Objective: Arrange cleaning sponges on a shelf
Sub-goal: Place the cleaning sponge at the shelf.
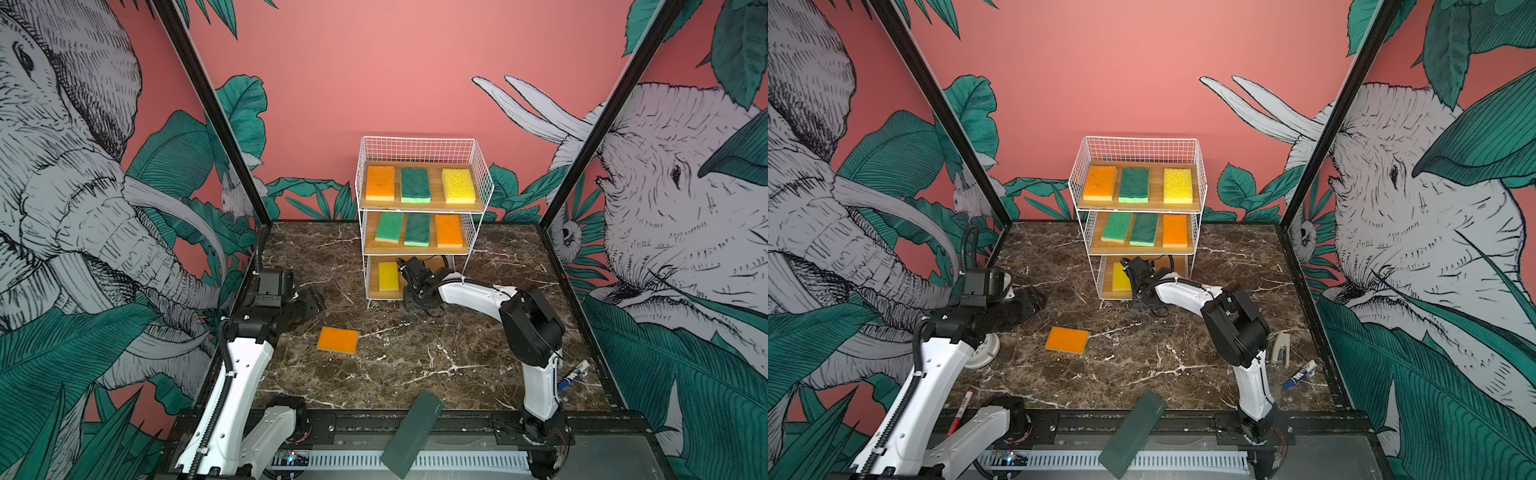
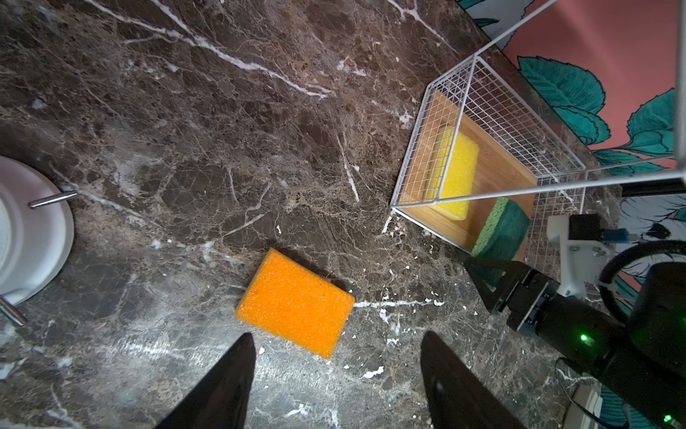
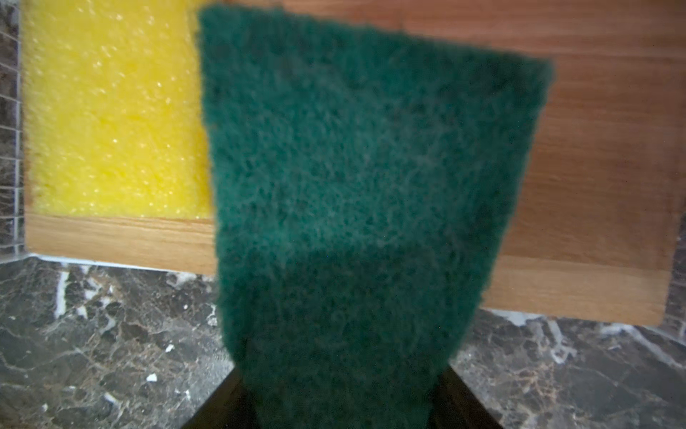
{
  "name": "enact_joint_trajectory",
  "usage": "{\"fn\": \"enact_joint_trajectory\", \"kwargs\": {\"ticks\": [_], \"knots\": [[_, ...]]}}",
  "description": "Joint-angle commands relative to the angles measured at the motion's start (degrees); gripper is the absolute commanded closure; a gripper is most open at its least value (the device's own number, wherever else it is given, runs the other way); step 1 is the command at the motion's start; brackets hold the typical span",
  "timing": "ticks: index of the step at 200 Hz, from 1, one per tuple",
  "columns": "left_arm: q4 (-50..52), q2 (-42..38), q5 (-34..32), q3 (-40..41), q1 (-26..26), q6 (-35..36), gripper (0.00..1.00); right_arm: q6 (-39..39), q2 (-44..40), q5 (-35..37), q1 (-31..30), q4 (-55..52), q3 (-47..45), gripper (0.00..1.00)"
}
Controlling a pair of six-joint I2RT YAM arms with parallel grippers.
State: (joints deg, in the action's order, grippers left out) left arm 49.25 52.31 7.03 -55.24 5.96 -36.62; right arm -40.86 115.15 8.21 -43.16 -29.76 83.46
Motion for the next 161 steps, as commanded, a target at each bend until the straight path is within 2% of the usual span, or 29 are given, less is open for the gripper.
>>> {"fn": "enact_joint_trajectory", "kwargs": {"ticks": [1, 27, 111, 161], "knots": [[-0.7, -1.4, -0.6, 0.7, -0.1, 0.3, 0.28, 0.3, 1.1, 2.2, 0.3, -1.0, 3.1, 0.36], [-0.7, -2.3, -1.0, 0.8, -0.2, 0.2, 0.28, 0.6, 1.2, 2.9, 0.3, -0.7, 3.8, 0.29], [0.2, -3.5, -0.4, 1.4, -0.1, 0.1, 0.28, 3.6, -2.5, 4.2, 0.3, 4.0, 0.4, 0.20], [1.2, -5.2, 0.1, 1.5, -0.1, 0.3, 0.28, 2.7, -12.2, 5.2, -1.8, 7.9, -10.3, 0.21]]}}
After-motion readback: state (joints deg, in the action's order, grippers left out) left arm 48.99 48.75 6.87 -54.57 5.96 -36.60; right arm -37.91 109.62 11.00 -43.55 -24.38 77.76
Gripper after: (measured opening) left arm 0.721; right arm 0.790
